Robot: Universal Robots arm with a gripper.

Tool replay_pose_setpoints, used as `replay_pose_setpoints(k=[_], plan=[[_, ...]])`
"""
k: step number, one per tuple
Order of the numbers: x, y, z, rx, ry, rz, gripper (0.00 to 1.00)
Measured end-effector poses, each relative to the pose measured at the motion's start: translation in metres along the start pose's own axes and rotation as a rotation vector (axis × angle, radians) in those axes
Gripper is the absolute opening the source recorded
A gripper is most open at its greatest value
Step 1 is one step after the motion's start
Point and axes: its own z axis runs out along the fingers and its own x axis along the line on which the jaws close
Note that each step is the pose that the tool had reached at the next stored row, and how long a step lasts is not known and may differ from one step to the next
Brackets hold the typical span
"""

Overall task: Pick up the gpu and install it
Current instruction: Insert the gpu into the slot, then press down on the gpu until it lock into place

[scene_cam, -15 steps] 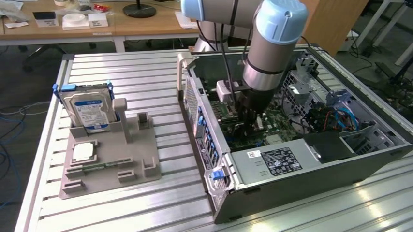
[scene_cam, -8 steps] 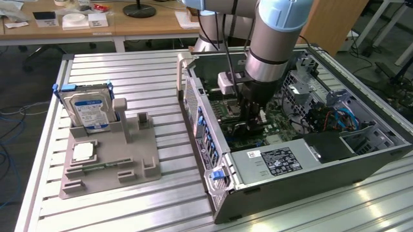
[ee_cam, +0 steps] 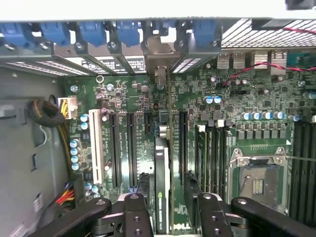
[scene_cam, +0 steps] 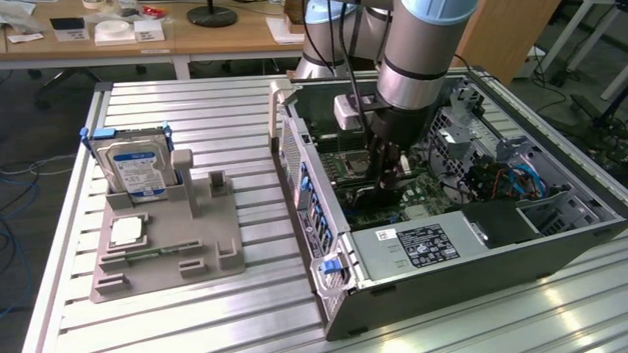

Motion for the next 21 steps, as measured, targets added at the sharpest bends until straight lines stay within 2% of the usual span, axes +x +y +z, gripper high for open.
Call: replay_pose_setpoints(k=[3,4,5,7,8,9,10,11,21], plan=[[0.0,0.0001,-0.0001,0.0002,-0.0022,0.0,0.4],[0.0,0.0001,-0.0002,0.0001,-0.0029,0.0,0.34],[0.0,0.0001,-0.0002,0.0,-0.0038,0.0,0.34],[0.0,0.0,-0.0002,-0.0001,-0.0055,0.0,0.22],[0.0,0.0,-0.0002,-0.0001,-0.0064,0.0,0.22],[0.0,0.0001,-0.0002,-0.0001,-0.0073,0.001,0.16],[0.0,0.0,-0.0002,-0.0002,-0.0082,0.001,0.16],[0.0,0.0,-0.0002,-0.0003,-0.0091,0.0,0.11],[0.0,0.0,-0.0002,-0.0006,-0.0178,0.001,0.11]])
